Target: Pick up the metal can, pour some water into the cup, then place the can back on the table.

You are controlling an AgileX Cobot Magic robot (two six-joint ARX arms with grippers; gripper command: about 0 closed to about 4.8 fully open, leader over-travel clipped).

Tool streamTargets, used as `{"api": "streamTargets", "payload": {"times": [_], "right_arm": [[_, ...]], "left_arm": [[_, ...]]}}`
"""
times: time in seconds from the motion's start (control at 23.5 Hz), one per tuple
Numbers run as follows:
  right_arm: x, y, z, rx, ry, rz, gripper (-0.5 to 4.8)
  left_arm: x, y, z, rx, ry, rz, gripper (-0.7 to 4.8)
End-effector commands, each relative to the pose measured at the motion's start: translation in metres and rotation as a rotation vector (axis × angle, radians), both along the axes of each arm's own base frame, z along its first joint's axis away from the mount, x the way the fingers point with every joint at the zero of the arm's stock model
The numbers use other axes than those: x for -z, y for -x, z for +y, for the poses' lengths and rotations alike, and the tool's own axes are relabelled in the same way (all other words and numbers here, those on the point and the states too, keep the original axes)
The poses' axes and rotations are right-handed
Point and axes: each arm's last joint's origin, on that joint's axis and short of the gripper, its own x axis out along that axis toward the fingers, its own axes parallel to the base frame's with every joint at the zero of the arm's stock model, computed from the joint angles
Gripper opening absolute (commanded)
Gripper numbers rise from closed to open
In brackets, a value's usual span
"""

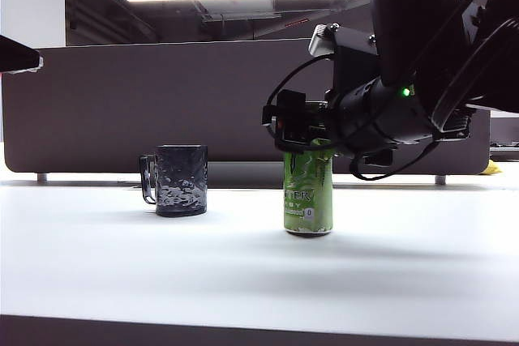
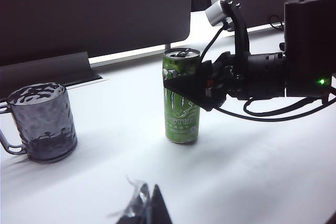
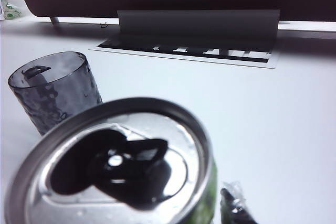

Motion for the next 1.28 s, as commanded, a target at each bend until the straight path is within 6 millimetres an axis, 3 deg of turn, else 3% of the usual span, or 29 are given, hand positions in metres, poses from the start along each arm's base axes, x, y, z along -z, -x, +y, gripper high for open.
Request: {"api": "streamTargets", "payload": {"times": [0.04,0.13,1.28], "right_arm": [[-0.002,0.000,0.001,0.001,-0.013,-0.010,2.88],[-0.002,0.000,0.001,0.001,-0.013,-0.010,2.47],[-0.012,-0.001,0.000,0.000,-0.052,-0.104,2.46]], "left_arm": [[-0.001,0.000,0.000,-0.002,0.007,-0.006,-0.05],[-0.001,0.000,0.000,-0.002,0.007,-0.006,-0.05],[-0.001,0.000,0.000,-0.002,0.007,-0.006,-0.05]]}}
